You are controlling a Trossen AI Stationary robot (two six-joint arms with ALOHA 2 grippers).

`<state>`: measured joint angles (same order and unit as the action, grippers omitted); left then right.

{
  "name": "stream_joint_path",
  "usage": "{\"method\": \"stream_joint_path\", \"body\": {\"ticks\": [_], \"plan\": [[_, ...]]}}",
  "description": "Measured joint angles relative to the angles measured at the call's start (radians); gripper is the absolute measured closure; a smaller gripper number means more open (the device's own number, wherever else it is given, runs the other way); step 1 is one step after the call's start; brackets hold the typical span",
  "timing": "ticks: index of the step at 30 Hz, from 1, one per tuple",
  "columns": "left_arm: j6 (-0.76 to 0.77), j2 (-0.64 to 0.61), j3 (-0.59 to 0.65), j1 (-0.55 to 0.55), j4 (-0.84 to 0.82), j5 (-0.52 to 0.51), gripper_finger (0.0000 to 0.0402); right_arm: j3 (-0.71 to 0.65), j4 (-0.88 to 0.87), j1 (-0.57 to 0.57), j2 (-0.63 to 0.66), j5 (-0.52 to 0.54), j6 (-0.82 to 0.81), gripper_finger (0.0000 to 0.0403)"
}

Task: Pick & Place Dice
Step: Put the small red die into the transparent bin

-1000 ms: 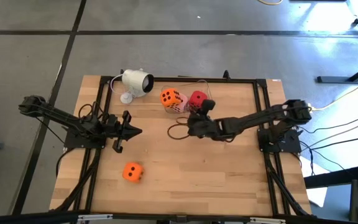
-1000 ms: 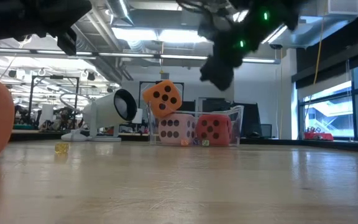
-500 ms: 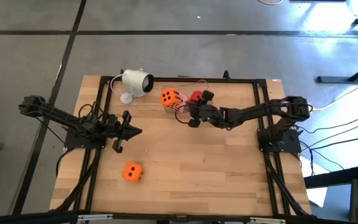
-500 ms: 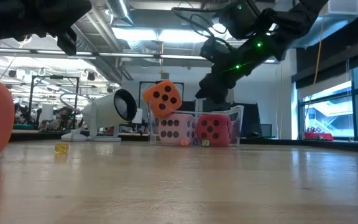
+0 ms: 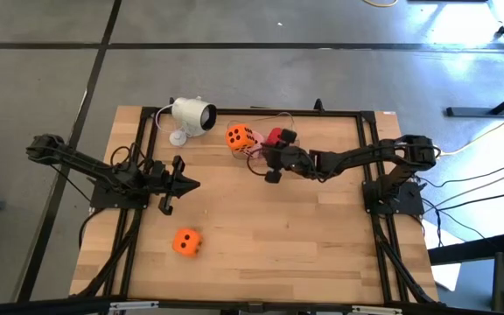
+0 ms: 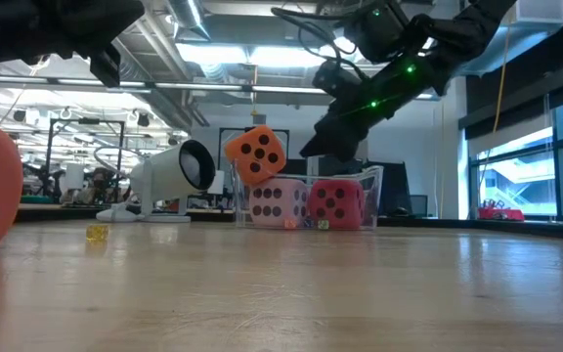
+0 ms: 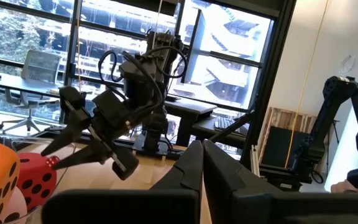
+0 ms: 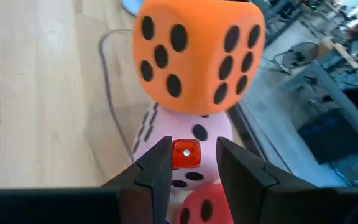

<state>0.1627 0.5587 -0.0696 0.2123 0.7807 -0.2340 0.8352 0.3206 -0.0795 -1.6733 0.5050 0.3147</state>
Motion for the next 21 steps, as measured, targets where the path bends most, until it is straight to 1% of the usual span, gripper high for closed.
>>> {"method": "stream_joint_path", "body": {"ticks": [3, 6, 10, 17, 21], "plan": [[0.0, 0.0, 0.0, 0.0, 0.0, 0.0, 0.0394, 0.0, 0.0, 0.0, 0.0, -0.007, 0.0, 0.0276], [0.0, 0.0, 0.0, 0.0, 0.0, 0.0, 0.0395, 0.0, -0.001, 0.0, 0.0, 0.015, -0.003, 0.0275], [0.0, 0.0, 0.0, 0.0, 0.0, 0.0, 0.0395, 0.0, -0.012, 0.0, 0.0, 0.053, -0.053, 0.0275], [0.0, 0.0, 0.0, 0.0, 0.0, 0.0, 0.0394, 0.0, -0.03, 0.0, 0.0, 0.061, -0.111, 0.0275], [0.0, 0.0, 0.0, 0.0, 0.0, 0.0, 0.0394, 0.0, -0.03, 0.0, 0.0, 0.111, -0.184, 0.0275]]}}
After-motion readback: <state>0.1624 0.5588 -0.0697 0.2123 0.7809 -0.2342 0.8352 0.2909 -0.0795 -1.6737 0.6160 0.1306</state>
